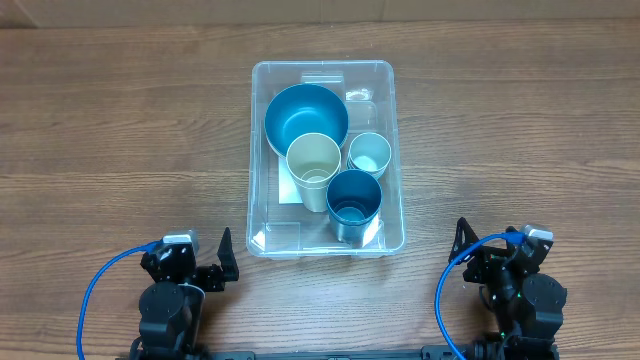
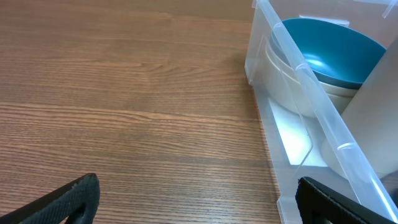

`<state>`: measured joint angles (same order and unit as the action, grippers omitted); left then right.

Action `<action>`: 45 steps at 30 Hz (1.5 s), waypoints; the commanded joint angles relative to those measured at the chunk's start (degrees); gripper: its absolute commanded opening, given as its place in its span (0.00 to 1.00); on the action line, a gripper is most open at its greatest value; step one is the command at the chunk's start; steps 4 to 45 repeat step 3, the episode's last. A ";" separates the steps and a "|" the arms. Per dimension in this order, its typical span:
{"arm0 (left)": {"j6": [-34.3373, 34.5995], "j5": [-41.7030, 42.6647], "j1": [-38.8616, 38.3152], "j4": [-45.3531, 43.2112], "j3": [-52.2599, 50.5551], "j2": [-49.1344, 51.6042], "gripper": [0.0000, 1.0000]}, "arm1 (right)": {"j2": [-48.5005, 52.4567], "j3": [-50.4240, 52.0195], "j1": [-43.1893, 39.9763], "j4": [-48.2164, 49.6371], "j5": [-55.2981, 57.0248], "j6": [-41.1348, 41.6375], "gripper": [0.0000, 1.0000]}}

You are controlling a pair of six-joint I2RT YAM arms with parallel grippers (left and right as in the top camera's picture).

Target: Pack container

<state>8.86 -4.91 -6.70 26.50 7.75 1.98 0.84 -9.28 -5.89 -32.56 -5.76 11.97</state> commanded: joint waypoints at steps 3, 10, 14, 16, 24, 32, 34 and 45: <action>0.57 0.50 0.35 -0.22 -0.26 -0.59 1.00 | -0.68 0.63 0.26 0.37 -0.50 0.00 1.00; 0.57 0.50 0.35 -0.22 -0.26 -0.59 1.00 | -0.68 0.63 0.26 0.37 -0.50 0.00 1.00; 0.57 0.50 0.35 -0.22 -0.26 -0.59 1.00 | -0.68 0.63 0.26 0.37 -0.50 0.00 1.00; 0.57 0.50 0.35 -0.22 -0.26 -0.59 1.00 | -0.68 0.63 0.26 0.37 -0.50 0.00 1.00; 0.57 0.50 0.35 -0.22 -0.26 -0.59 1.00 | -0.68 0.63 0.26 0.37 -0.50 0.00 1.00; 0.57 0.50 0.35 -0.22 -0.26 -0.59 1.00 | -0.68 0.63 0.26 0.37 -0.50 0.00 1.00; 0.57 0.50 0.35 -0.22 -0.26 -0.59 1.00 | -0.68 0.63 0.26 0.37 -0.50 0.00 1.00; 0.57 0.50 0.35 -0.22 -0.26 -0.59 1.00 | -0.68 0.63 0.26 0.37 -0.50 0.00 1.00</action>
